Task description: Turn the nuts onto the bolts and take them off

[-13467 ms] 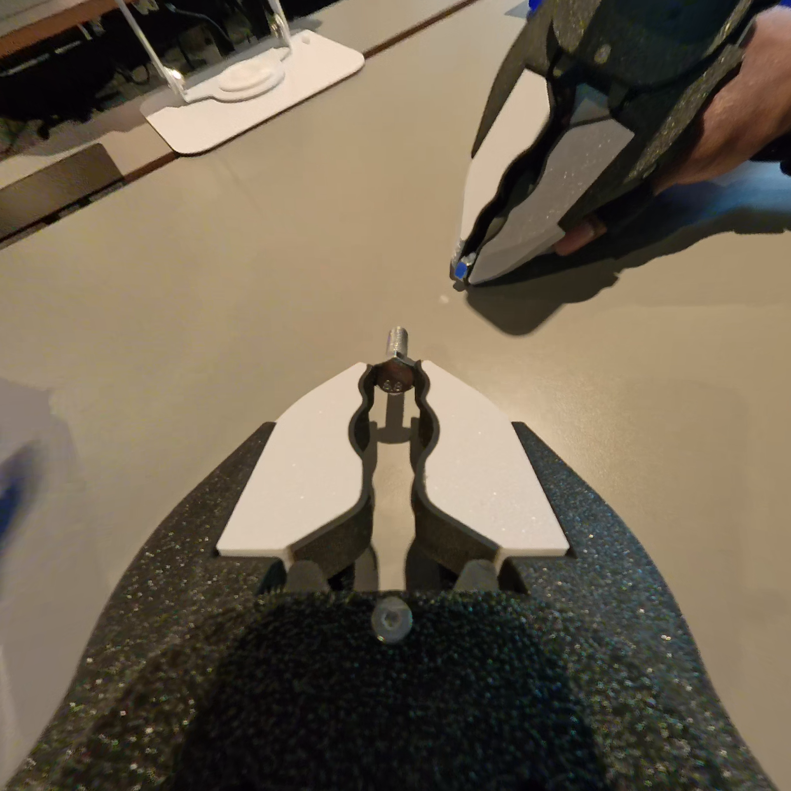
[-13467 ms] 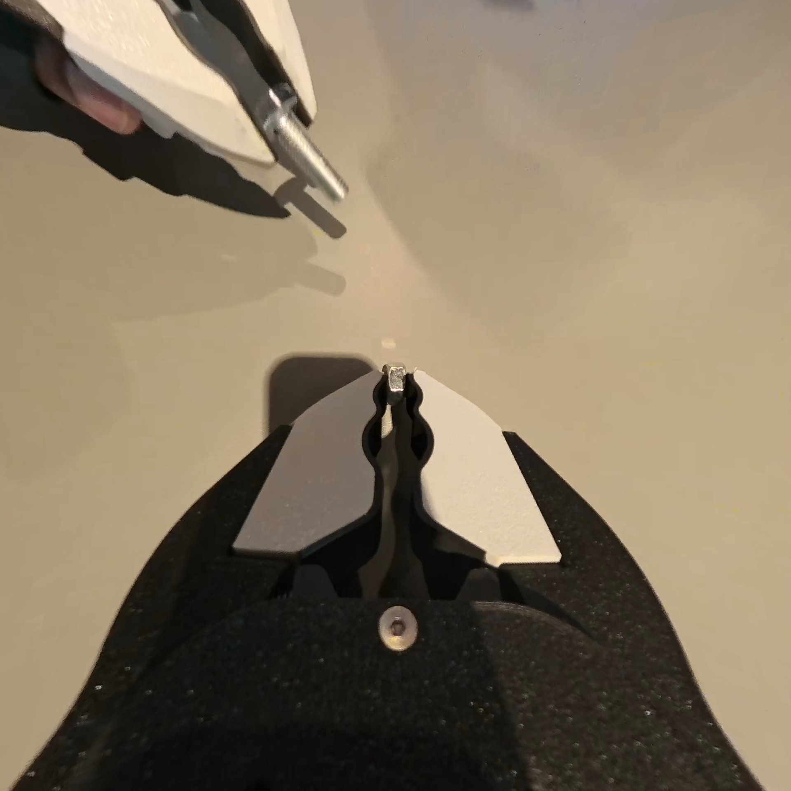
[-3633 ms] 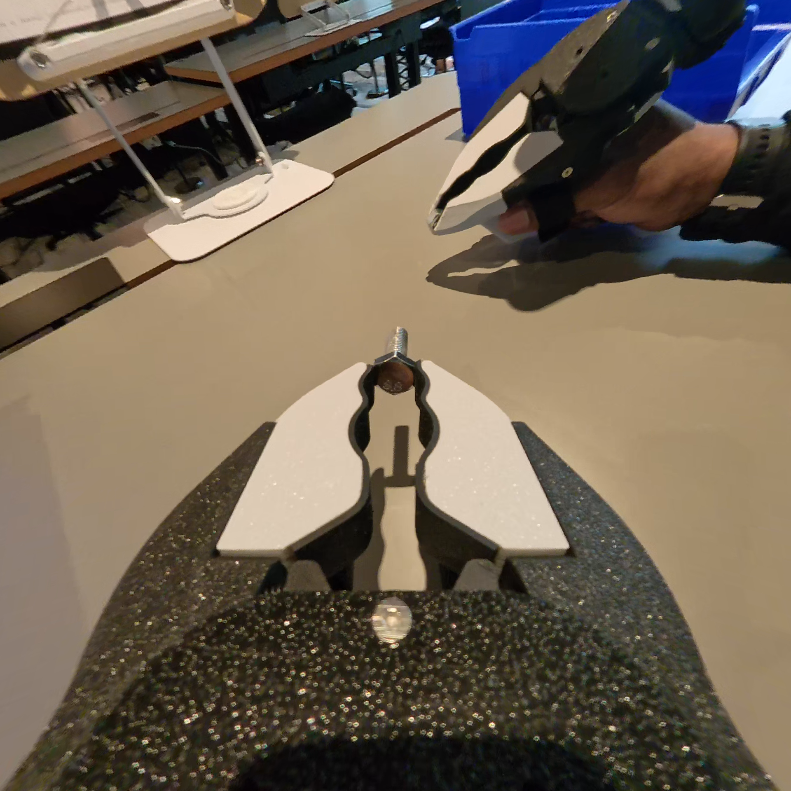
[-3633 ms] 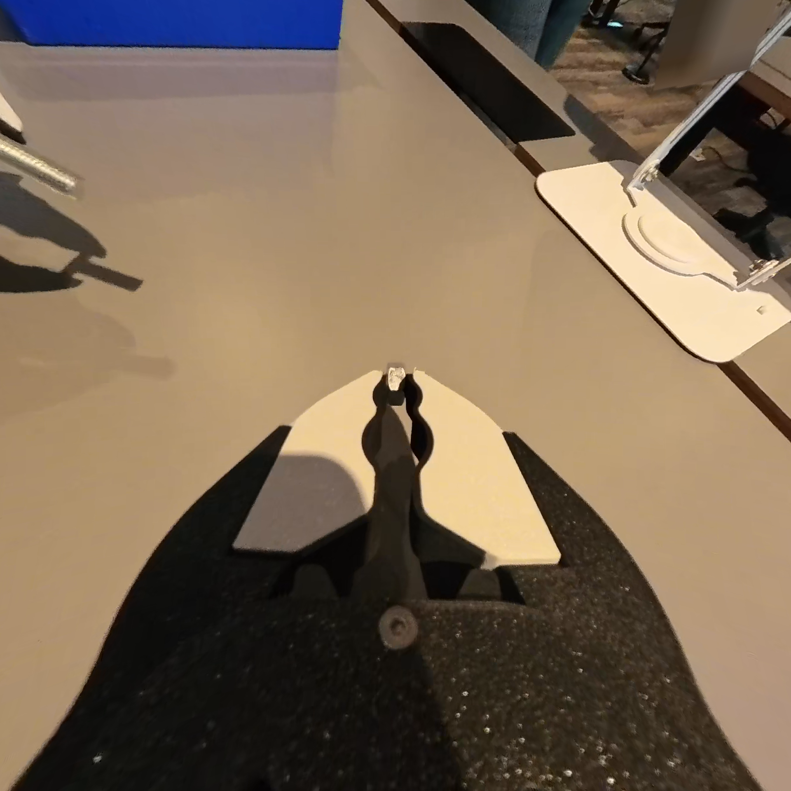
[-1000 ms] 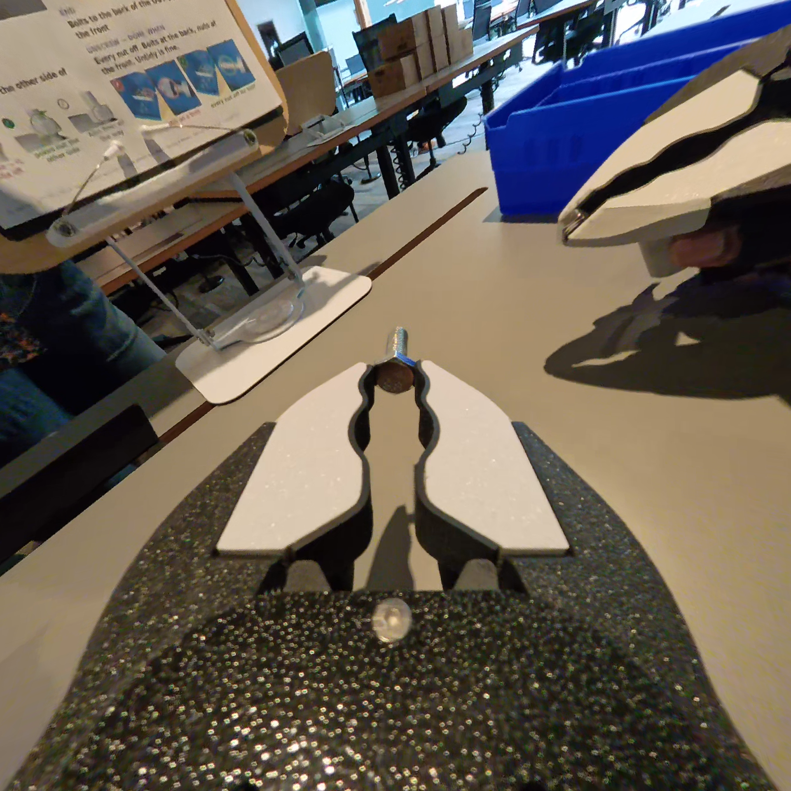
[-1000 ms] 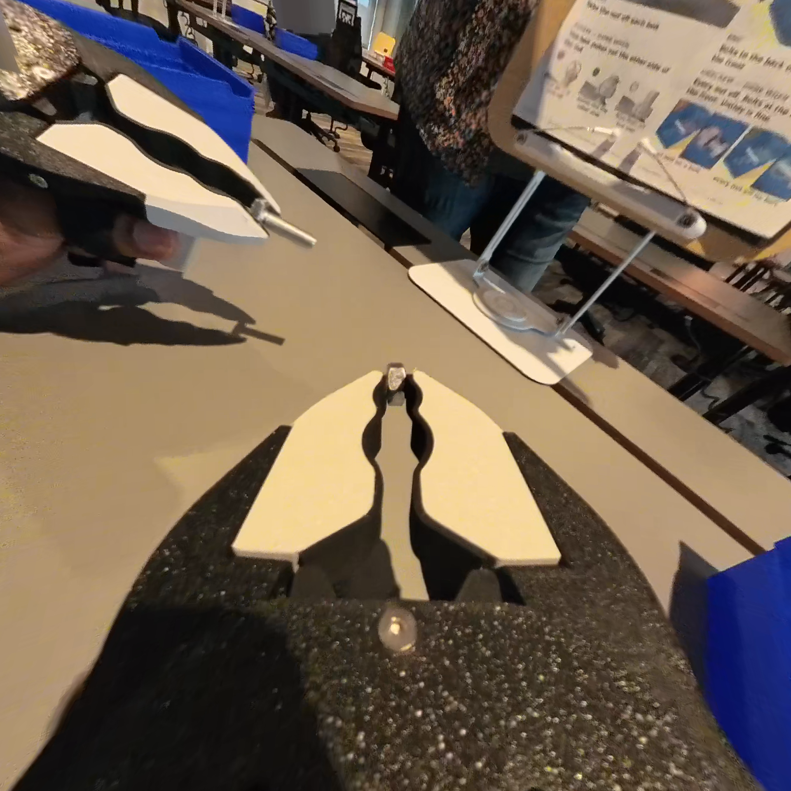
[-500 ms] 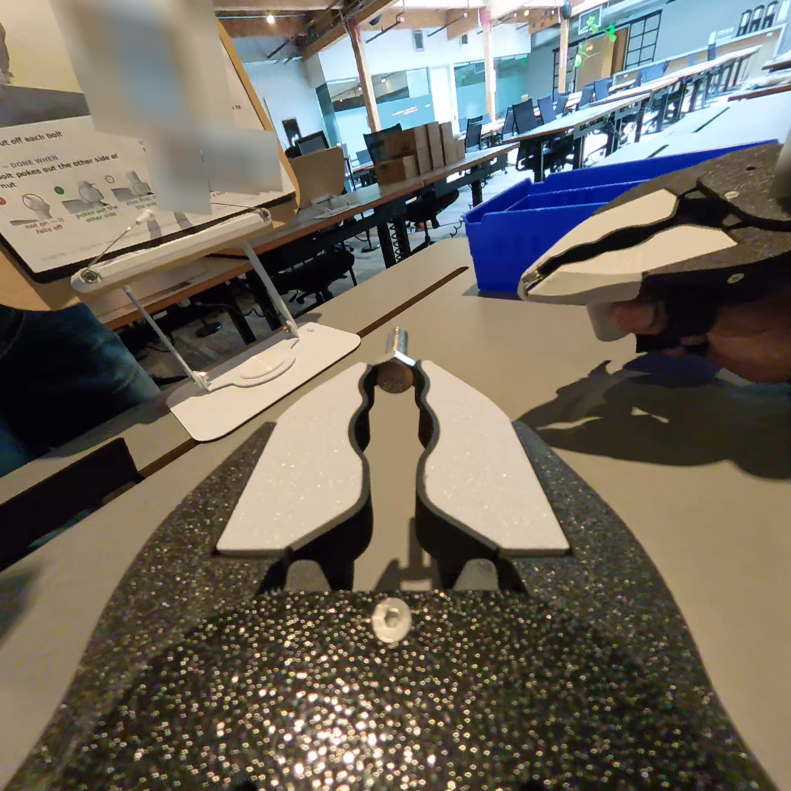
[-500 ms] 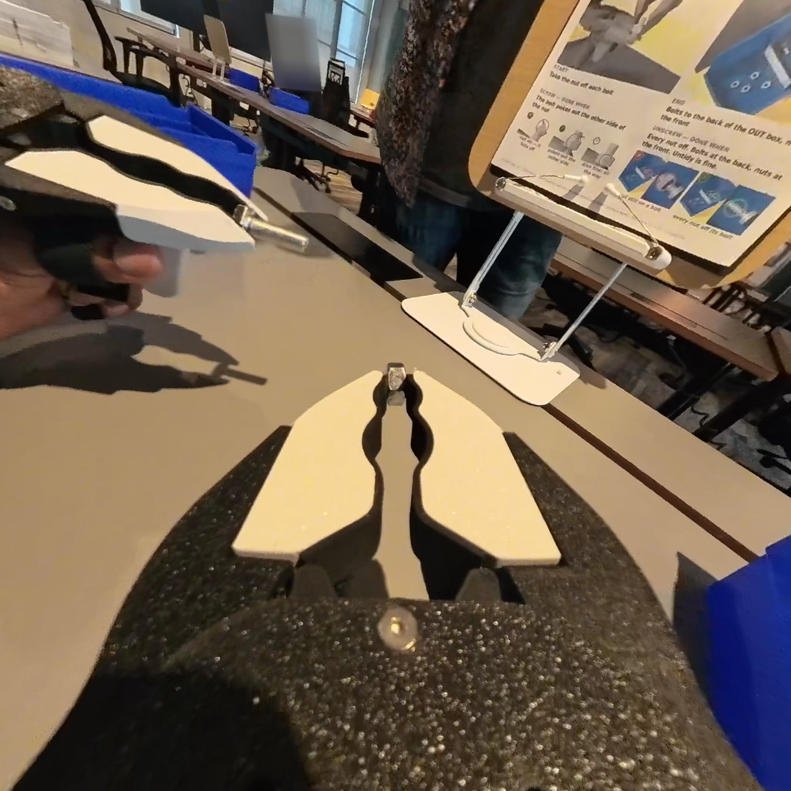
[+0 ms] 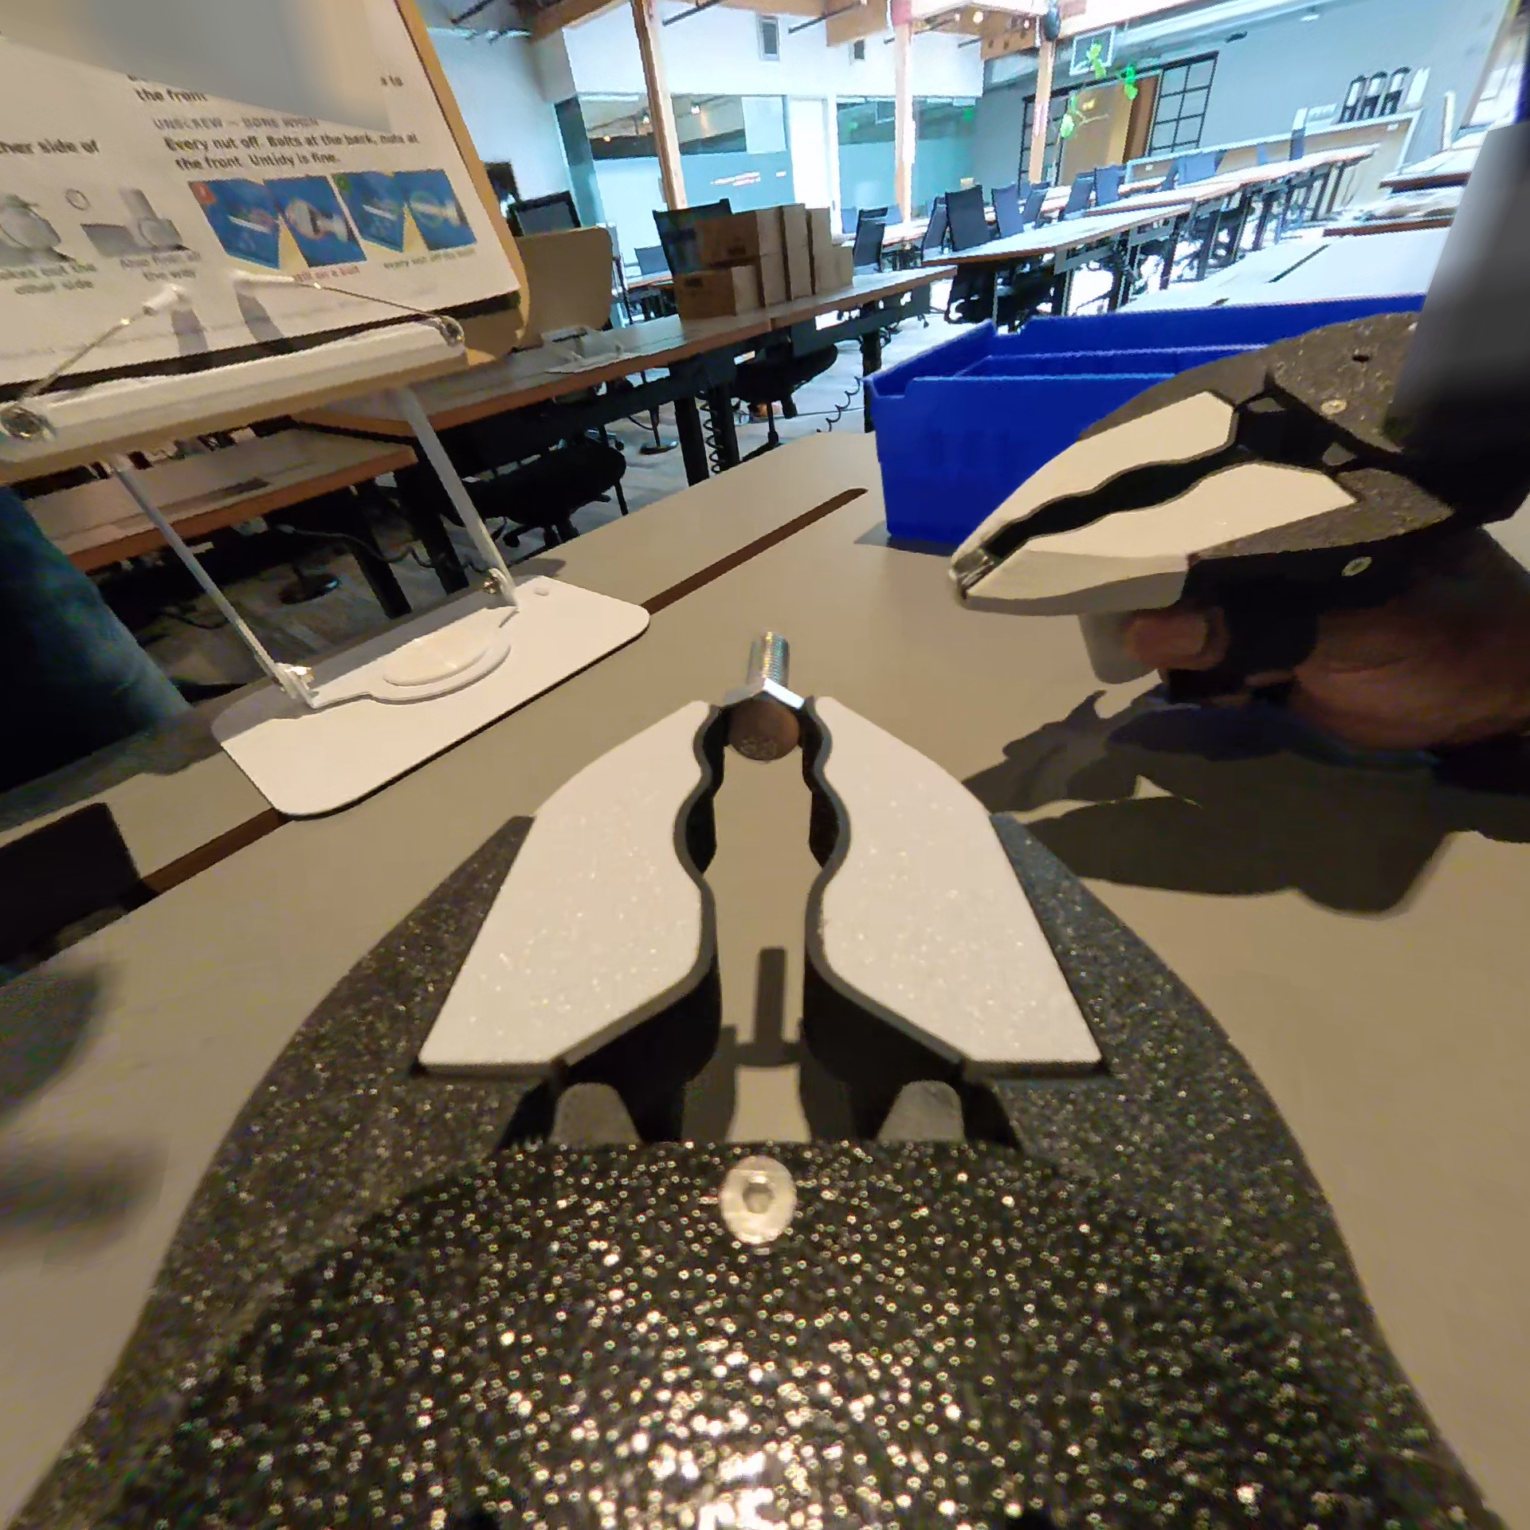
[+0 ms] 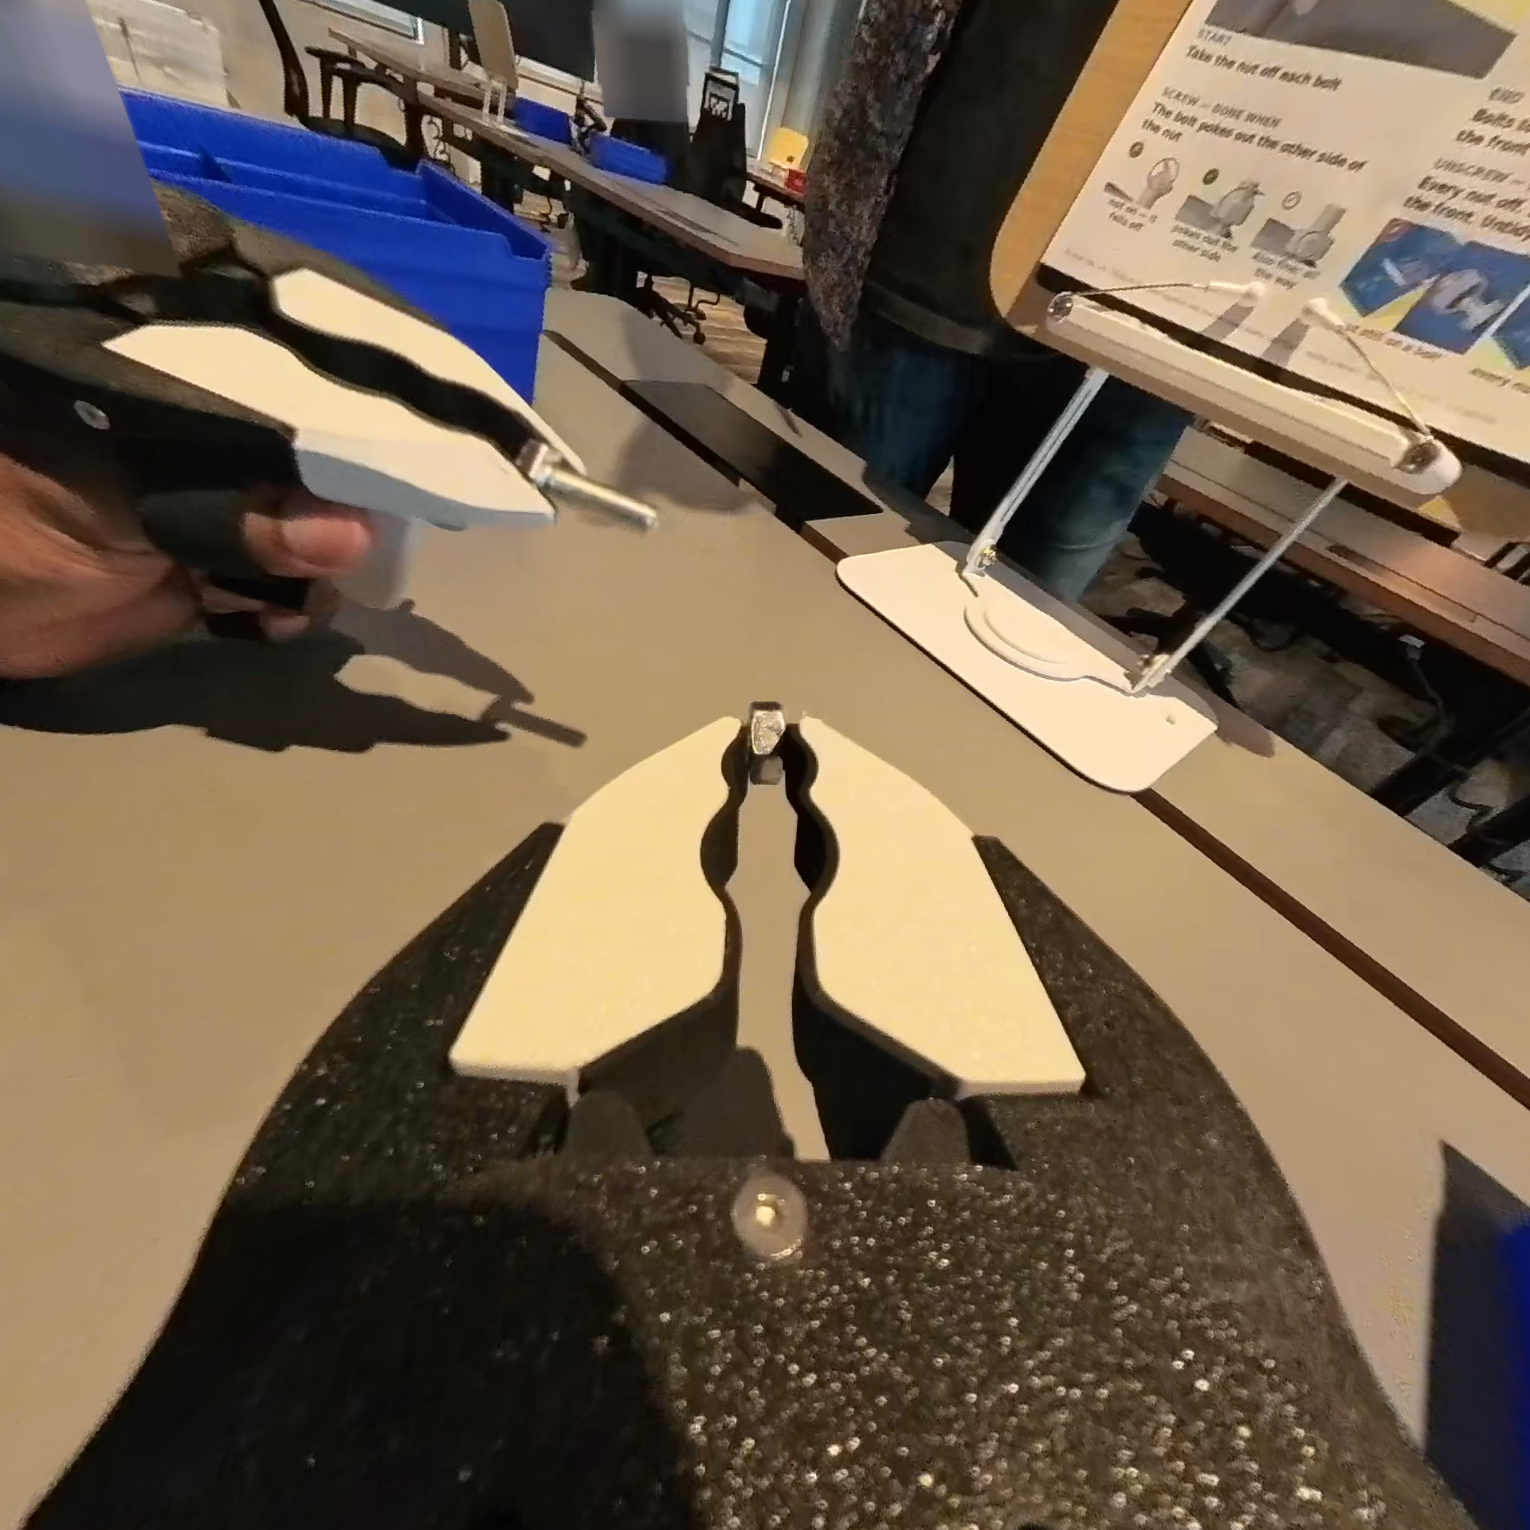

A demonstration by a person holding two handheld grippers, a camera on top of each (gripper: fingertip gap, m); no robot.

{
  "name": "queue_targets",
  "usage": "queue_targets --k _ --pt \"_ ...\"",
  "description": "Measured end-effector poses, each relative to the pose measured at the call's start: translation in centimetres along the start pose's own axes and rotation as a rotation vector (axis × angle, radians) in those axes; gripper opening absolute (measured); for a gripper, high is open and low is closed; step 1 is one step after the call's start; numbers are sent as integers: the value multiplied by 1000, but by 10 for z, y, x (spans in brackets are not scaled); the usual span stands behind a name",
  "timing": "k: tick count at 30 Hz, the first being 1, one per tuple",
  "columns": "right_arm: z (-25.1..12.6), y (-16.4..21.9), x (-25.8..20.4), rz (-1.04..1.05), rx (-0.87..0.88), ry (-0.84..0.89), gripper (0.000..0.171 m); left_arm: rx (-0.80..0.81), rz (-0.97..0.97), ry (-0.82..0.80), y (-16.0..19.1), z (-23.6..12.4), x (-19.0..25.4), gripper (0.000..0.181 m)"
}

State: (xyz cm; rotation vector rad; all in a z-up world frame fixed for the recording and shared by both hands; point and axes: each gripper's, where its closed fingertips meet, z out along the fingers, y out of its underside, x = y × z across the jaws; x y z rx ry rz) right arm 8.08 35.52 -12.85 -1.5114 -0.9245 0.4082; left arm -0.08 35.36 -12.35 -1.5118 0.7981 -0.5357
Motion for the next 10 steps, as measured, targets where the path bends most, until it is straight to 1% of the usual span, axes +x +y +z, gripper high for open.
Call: queue_targets --k 10 --pt "-2 2 -10 17 -5 -49 8 -35 8 36 5 7 8 17"
